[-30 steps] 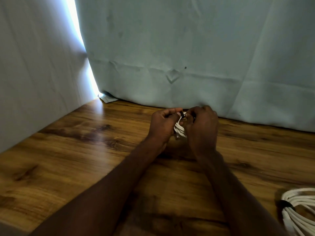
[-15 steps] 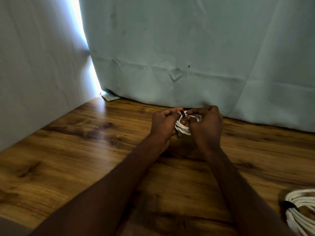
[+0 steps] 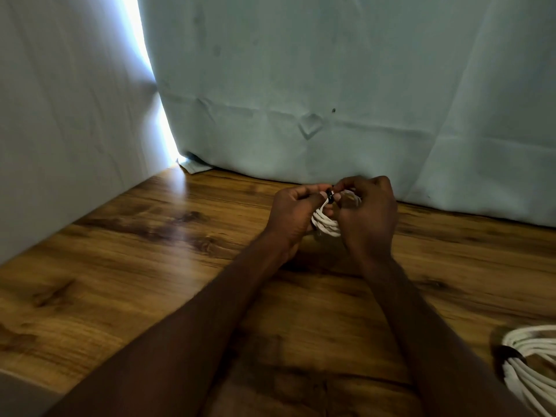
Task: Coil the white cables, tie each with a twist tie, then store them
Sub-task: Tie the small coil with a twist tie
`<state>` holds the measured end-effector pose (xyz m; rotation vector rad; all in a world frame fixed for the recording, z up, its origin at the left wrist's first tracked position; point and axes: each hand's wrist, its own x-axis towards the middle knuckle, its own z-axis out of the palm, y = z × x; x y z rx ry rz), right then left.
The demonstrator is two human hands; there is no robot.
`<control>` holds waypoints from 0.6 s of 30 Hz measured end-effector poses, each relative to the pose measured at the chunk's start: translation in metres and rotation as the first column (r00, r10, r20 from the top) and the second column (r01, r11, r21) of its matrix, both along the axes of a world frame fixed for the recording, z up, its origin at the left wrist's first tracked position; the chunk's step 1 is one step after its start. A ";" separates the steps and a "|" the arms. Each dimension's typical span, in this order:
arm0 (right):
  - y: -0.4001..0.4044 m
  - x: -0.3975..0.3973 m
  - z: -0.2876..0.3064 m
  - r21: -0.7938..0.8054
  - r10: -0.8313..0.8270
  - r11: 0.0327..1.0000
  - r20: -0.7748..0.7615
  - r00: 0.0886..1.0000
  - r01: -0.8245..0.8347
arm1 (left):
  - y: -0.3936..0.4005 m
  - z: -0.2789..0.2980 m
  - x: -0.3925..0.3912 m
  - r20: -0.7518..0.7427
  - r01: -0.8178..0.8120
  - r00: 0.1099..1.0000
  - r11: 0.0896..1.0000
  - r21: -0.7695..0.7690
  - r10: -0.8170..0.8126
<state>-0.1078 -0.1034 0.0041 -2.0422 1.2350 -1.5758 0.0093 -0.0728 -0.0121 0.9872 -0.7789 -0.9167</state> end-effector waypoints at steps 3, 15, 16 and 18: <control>0.001 0.000 -0.001 -0.056 -0.021 0.998 -0.008 1.000 0.021 | -0.001 0.000 0.001 -0.017 -0.039 0.999 0.999 0.001 0.039; -0.002 0.002 -0.004 -0.021 0.027 0.999 -0.139 0.990 -0.030 | 0.000 -0.002 0.001 -0.044 -0.030 0.999 0.999 0.046 0.032; -0.002 0.002 -0.003 -0.012 0.029 0.999 -0.148 0.989 -0.032 | 0.001 -0.002 0.001 -0.052 -0.020 0.998 0.999 0.039 0.022; 0.001 0.003 0.000 -0.020 0.026 0.999 -0.132 0.991 -0.029 | 0.003 0.000 0.002 -0.065 0.006 0.998 1.000 0.008 -0.005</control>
